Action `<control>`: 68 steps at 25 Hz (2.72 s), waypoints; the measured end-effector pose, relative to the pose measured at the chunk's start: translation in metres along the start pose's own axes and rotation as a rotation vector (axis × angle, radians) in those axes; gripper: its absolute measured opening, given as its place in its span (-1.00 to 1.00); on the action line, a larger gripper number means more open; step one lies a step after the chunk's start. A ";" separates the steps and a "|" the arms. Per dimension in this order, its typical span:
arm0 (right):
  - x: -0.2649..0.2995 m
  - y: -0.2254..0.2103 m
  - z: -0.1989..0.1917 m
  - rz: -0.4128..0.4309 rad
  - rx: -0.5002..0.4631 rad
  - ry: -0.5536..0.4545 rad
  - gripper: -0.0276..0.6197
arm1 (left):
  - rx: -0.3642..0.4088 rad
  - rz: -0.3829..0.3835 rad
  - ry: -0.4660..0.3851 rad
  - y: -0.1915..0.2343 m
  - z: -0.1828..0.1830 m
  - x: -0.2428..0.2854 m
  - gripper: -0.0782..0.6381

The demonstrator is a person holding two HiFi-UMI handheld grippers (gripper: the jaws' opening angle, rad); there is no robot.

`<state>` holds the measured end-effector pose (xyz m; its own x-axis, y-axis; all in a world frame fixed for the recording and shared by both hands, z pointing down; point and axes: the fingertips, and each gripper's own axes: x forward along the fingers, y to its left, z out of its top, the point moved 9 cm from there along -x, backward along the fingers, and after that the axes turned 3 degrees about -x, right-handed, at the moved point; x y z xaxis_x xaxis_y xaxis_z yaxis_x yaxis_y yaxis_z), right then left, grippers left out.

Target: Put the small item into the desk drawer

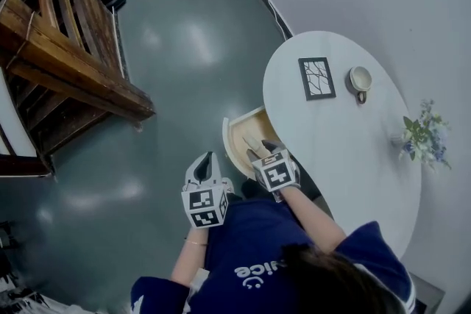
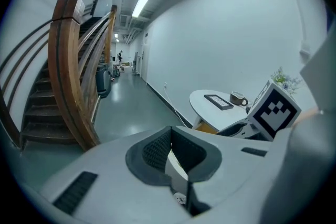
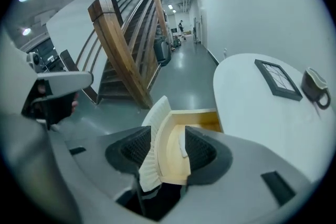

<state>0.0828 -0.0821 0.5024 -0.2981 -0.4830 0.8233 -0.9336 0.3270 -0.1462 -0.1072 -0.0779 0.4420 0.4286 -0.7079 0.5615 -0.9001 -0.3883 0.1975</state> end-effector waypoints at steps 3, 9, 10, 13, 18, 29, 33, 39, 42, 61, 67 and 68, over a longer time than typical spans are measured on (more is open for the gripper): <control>-0.018 0.000 0.003 -0.024 0.035 -0.062 -0.27 | 0.013 -0.036 -0.012 -0.003 0.006 0.003 -0.77; -0.048 -0.005 0.006 -0.102 0.085 -0.184 -0.28 | 0.072 -0.128 -0.032 -0.015 0.019 0.011 -0.77; -0.054 -0.004 0.007 -0.115 0.095 -0.206 -0.28 | 0.085 -0.144 -0.036 -0.018 0.021 0.011 -0.77; -0.067 -0.004 0.008 -0.152 0.126 -0.258 -0.28 | 0.118 -0.189 -0.050 -0.025 0.027 0.012 -0.77; -0.086 -0.003 0.005 -0.205 0.147 -0.330 -0.28 | 0.182 -0.238 -0.081 -0.036 0.035 0.010 -0.77; -0.126 -0.004 -0.005 -0.316 0.163 -0.428 -0.28 | 0.229 -0.315 -0.126 -0.050 0.045 0.004 -0.77; -0.131 -0.003 -0.009 -0.330 0.177 -0.444 -0.32 | 0.233 -0.331 -0.137 -0.052 0.048 0.001 -0.77; -0.135 -0.001 -0.013 -0.319 0.172 -0.473 -0.49 | 0.241 -0.344 -0.142 -0.058 0.047 -0.002 -0.77; -0.137 -0.002 -0.016 -0.333 0.179 -0.483 -0.67 | 0.248 -0.349 -0.147 -0.061 0.046 -0.003 -0.77; -0.139 -0.005 -0.021 -0.326 0.181 -0.512 -0.89 | 0.221 -0.308 -0.149 -0.058 0.041 -0.012 -0.77; -0.138 -0.004 -0.021 -0.330 0.165 -0.511 -0.89 | 0.215 -0.299 -0.147 -0.056 0.040 -0.013 -0.77; -0.138 -0.004 -0.021 -0.331 0.164 -0.510 -0.90 | 0.215 -0.298 -0.146 -0.056 0.040 -0.013 -0.77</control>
<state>0.1319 0.0000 0.4011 -0.0076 -0.8771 0.4802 -0.9989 -0.0156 -0.0444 -0.0593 -0.0708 0.3917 0.6889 -0.6163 0.3816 -0.7045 -0.6931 0.1525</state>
